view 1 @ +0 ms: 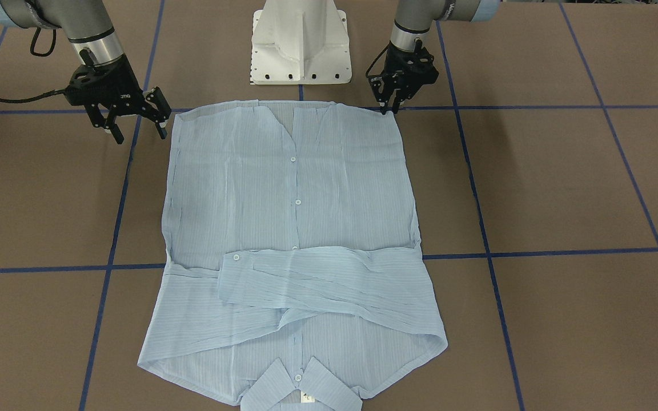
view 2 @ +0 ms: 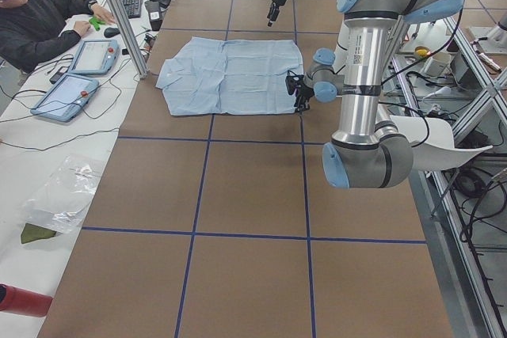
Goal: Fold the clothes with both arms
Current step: 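Move both grippers down to the hem corners nearest the robot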
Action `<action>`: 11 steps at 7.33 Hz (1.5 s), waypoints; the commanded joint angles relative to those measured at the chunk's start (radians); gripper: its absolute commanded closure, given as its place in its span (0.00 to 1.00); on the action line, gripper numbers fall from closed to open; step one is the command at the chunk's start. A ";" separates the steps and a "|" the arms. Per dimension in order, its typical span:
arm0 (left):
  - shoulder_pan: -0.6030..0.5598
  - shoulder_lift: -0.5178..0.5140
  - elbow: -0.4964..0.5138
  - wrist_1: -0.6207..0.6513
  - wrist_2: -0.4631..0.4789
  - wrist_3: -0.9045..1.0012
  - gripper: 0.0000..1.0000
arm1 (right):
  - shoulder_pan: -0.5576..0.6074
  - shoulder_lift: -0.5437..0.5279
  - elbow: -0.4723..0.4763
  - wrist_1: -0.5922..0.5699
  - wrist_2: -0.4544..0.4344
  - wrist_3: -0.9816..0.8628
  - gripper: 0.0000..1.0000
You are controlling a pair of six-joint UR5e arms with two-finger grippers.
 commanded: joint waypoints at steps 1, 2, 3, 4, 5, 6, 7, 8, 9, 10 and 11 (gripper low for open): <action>-0.003 0.002 0.002 0.000 0.000 0.001 0.91 | -0.008 0.000 0.000 0.000 -0.008 0.002 0.00; -0.006 0.002 -0.002 0.000 0.000 0.001 1.00 | -0.017 0.000 0.000 -0.001 -0.023 0.002 0.00; -0.006 0.002 -0.003 0.000 0.000 0.001 1.00 | -0.028 0.000 0.000 -0.006 -0.030 0.011 0.00; -0.006 0.000 -0.006 0.000 0.001 0.001 1.00 | -0.039 0.000 0.000 -0.009 -0.032 0.032 0.00; -0.004 -0.001 -0.008 0.000 0.001 0.000 1.00 | -0.055 0.001 0.002 -0.046 -0.034 0.070 0.00; -0.006 -0.007 -0.008 -0.001 0.001 -0.006 1.00 | -0.110 0.001 0.009 -0.082 -0.091 0.154 0.02; -0.006 -0.013 -0.008 -0.003 0.003 -0.008 1.00 | -0.167 -0.008 0.012 -0.089 -0.142 0.246 0.04; -0.004 -0.014 -0.009 -0.004 0.004 -0.008 1.00 | -0.218 -0.026 0.021 -0.089 -0.200 0.279 0.10; -0.004 -0.014 -0.009 -0.004 0.007 -0.006 1.00 | -0.262 -0.038 0.028 -0.092 -0.239 0.326 0.24; -0.006 -0.014 -0.012 -0.006 0.009 -0.008 1.00 | -0.304 -0.038 0.026 -0.095 -0.282 0.340 0.33; -0.003 -0.015 -0.014 -0.006 0.009 -0.008 1.00 | -0.337 -0.040 0.025 -0.097 -0.313 0.342 0.33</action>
